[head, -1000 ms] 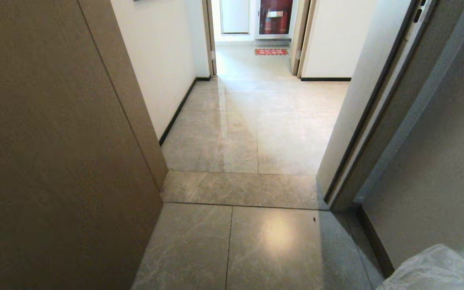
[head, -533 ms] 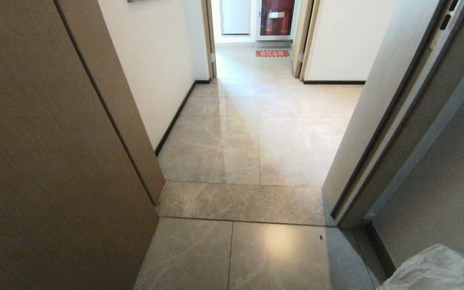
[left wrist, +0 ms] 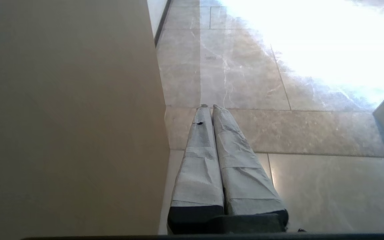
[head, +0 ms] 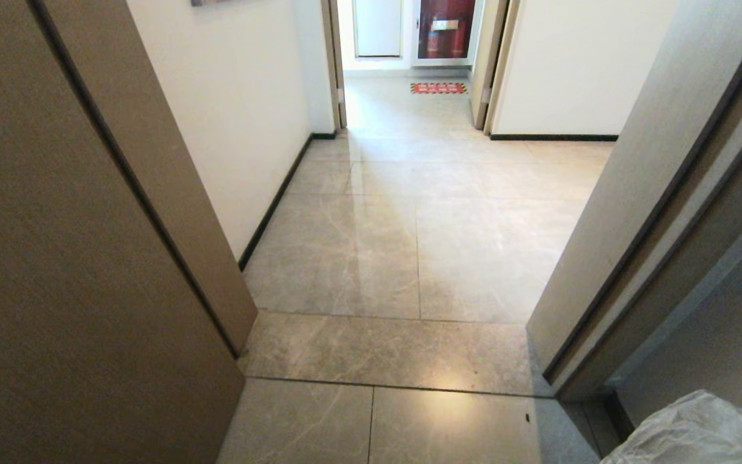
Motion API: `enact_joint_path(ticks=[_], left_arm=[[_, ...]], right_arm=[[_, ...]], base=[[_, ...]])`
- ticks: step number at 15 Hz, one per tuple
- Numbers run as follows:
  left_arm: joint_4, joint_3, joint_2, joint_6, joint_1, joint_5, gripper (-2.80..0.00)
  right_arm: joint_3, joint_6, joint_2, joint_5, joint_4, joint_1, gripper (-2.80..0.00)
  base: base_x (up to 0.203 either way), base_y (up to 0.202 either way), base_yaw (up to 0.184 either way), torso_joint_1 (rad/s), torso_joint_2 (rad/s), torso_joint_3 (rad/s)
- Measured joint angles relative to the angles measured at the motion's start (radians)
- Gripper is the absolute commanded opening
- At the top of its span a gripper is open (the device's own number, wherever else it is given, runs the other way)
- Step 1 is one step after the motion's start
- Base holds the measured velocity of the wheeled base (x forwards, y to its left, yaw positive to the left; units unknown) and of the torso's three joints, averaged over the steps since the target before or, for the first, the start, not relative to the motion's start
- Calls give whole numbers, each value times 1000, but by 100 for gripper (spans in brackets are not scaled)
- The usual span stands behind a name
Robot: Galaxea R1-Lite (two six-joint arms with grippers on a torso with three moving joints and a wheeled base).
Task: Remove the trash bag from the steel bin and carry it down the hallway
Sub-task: Put the trash bag at the door
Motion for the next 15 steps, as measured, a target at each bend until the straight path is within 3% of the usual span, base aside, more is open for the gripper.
enact_joint_path(ticks=[15], left_arm=[[0,0,0,0,0,-1,-280]], right_arm=[[0,0,0,0,0,0,-280]], base=[[192,0,1,2,2,2]])
